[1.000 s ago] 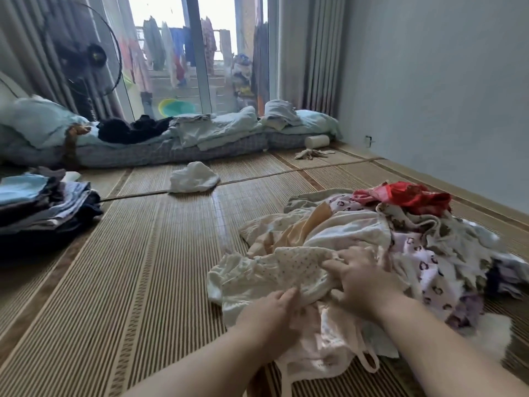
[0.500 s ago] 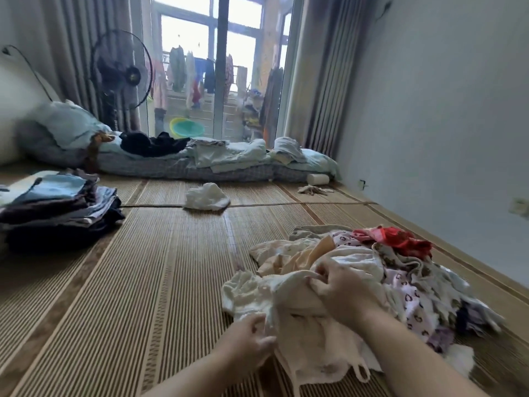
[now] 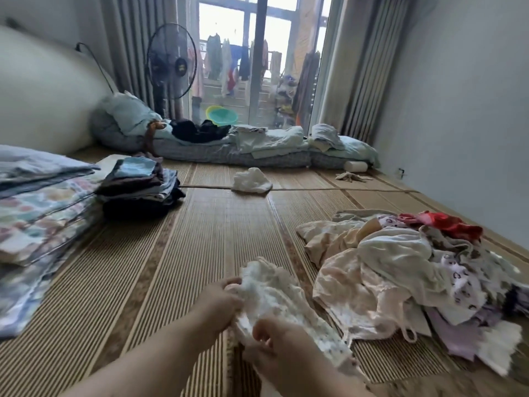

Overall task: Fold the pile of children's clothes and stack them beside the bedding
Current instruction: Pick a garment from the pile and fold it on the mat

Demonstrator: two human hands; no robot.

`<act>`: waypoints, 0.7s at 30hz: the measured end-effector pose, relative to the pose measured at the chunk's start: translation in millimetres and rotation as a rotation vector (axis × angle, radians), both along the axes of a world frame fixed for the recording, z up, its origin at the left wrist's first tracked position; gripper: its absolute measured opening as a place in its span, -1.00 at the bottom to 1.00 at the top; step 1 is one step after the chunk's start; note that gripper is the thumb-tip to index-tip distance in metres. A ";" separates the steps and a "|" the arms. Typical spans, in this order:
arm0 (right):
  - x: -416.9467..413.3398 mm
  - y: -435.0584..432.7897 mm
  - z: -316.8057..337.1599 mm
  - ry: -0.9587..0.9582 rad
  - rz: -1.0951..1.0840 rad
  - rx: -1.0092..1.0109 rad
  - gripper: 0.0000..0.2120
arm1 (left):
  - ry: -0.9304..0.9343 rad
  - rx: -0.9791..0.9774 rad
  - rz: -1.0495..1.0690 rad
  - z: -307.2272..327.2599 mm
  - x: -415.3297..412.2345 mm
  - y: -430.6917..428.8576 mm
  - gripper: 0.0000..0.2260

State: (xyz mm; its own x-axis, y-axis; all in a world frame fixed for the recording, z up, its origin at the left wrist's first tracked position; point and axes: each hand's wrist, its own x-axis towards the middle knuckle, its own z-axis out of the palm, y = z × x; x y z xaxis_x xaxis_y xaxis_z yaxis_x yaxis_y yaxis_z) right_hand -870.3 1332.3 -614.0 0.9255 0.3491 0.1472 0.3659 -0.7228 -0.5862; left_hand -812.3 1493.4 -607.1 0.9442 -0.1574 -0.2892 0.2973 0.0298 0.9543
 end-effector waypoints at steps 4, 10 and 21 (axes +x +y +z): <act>2.6 16.9 -19.9 0.100 -0.043 0.024 -0.78 | -0.175 0.404 -0.004 -7.5 -16.0 53.1 -0.60; 77.3 18.7 -21.9 0.012 -0.286 -0.010 -0.69 | -0.201 0.680 -0.105 -27.5 -16.1 103.1 -0.96; 183.5 77.6 -56.8 0.291 -0.330 -0.304 -0.53 | -0.006 1.064 0.037 -52.9 53.6 79.5 -0.47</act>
State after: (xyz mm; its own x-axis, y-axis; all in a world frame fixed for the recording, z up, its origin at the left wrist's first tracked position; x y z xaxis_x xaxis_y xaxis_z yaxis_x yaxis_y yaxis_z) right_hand -686.8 1409.9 -670.8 0.9807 0.0198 -0.1943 -0.0557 -0.9252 -0.3754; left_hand -758.7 1572.9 -660.0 0.9452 0.2021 -0.2565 0.3082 -0.8117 0.4962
